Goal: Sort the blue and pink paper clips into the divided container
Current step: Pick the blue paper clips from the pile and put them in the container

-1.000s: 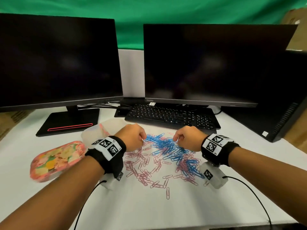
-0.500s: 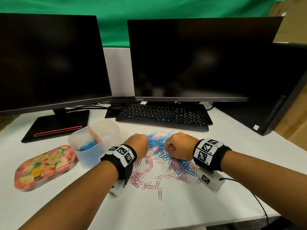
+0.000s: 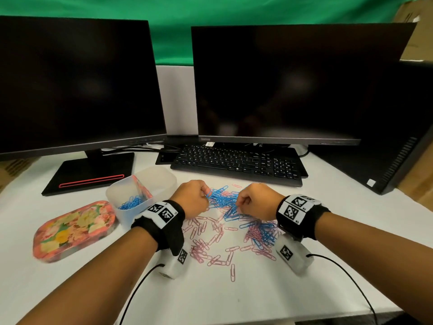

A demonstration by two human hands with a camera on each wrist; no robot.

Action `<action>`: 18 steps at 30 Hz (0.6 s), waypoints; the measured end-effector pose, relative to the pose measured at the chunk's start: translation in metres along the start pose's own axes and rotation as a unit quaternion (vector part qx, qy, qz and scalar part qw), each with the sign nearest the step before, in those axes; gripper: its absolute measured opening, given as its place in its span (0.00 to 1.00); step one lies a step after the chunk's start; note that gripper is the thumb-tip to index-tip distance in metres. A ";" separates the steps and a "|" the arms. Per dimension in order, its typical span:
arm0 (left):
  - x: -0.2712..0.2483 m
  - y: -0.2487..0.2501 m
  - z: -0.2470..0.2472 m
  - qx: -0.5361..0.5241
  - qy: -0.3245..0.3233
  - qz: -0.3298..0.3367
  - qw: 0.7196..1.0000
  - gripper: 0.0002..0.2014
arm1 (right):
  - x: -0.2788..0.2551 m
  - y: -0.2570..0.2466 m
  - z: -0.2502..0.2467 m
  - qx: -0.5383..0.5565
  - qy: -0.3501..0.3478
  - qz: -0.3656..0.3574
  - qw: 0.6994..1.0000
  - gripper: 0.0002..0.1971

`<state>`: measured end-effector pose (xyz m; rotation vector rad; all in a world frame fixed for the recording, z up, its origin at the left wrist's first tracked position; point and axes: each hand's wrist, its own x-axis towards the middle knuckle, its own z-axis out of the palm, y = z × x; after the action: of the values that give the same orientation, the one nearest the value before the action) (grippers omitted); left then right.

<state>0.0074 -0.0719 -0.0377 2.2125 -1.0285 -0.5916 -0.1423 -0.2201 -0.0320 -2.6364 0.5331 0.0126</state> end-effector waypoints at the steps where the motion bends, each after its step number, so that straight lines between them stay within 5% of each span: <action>1: 0.000 0.001 0.001 -0.019 -0.005 0.002 1.000 0.13 | 0.001 0.002 -0.003 0.018 0.006 0.006 1.000 0.04; 4: -0.001 0.007 0.007 -0.071 -0.023 0.000 0.997 0.21 | 0.004 0.008 -0.010 0.115 0.001 0.029 0.993 0.05; 8: 0.002 0.013 0.018 -0.146 -0.057 -0.022 0.987 0.19 | 0.000 0.012 -0.013 0.342 -0.019 0.072 0.937 0.07; 11: 0.003 0.018 0.026 -0.174 -0.082 -0.044 0.980 0.15 | -0.005 0.015 -0.016 0.410 -0.031 0.093 0.907 0.08; 18: 0.004 0.034 0.040 -0.069 -0.078 -0.012 0.994 0.08 | -0.010 0.026 -0.015 0.533 -0.051 0.170 0.827 0.12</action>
<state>-0.0317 -0.1061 -0.0431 2.0867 -1.0084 -0.8333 -0.1626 -0.2445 -0.0285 -1.4184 0.6972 -0.0282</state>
